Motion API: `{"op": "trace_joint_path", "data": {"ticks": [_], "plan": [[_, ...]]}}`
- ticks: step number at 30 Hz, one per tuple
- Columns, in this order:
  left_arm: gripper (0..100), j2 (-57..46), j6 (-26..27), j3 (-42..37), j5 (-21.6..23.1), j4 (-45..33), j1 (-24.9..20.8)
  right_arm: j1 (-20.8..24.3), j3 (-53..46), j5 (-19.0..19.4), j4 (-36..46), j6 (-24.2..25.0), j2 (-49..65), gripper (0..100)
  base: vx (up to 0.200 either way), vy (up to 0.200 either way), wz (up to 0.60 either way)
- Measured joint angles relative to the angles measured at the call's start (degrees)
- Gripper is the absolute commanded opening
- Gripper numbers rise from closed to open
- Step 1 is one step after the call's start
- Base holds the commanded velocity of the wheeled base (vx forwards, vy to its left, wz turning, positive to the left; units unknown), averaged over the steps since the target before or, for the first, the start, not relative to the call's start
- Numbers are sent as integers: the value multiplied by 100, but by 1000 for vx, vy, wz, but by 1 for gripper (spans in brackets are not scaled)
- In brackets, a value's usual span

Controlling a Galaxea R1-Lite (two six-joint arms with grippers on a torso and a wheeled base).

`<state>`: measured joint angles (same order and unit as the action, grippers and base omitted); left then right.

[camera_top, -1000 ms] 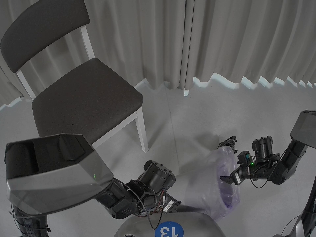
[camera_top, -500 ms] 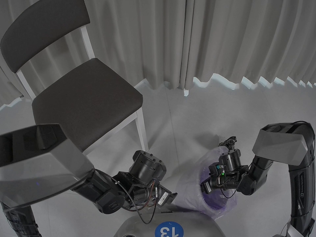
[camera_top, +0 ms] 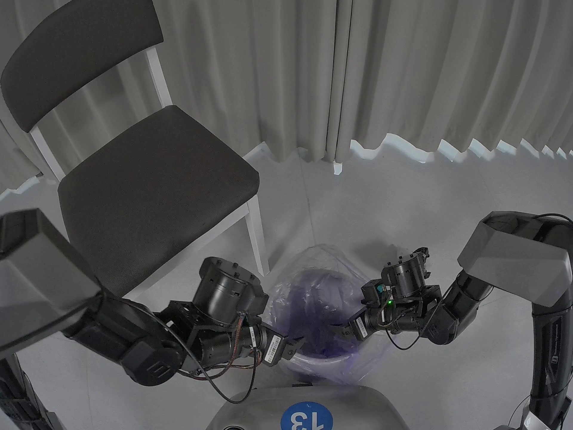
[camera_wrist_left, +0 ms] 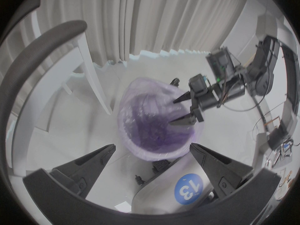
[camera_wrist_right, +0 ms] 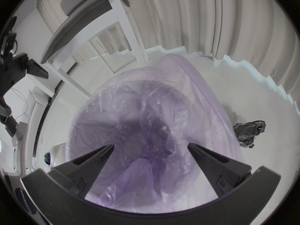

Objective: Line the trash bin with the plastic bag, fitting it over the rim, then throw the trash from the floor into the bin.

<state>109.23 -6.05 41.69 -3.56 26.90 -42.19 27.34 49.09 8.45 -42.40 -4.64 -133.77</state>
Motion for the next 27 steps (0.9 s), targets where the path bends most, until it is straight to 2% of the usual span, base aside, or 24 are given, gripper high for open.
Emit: {"op": "trace_joint_path", "data": {"ticks": [5, 12, 16, 27], "plan": [[100, -402, -273, -182, 318, 106, -4, 132, -52, -145, 99, 18, 168, 100, 0, 0, 0], [100, -538, -429, -267, 301, 110, -69, 258, -98, -205, 107, 30, 273, 100, 0, 0, 0], [100, -396, -427, -272, 129, 150, -77, 258, -83, -211, 112, 46, 310, 100, 0, 0, 0], [100, -182, -432, -200, 59, 257, 35, -529, 156, -104, 380, 57, 568, 100, 0, 0, 0]]}}
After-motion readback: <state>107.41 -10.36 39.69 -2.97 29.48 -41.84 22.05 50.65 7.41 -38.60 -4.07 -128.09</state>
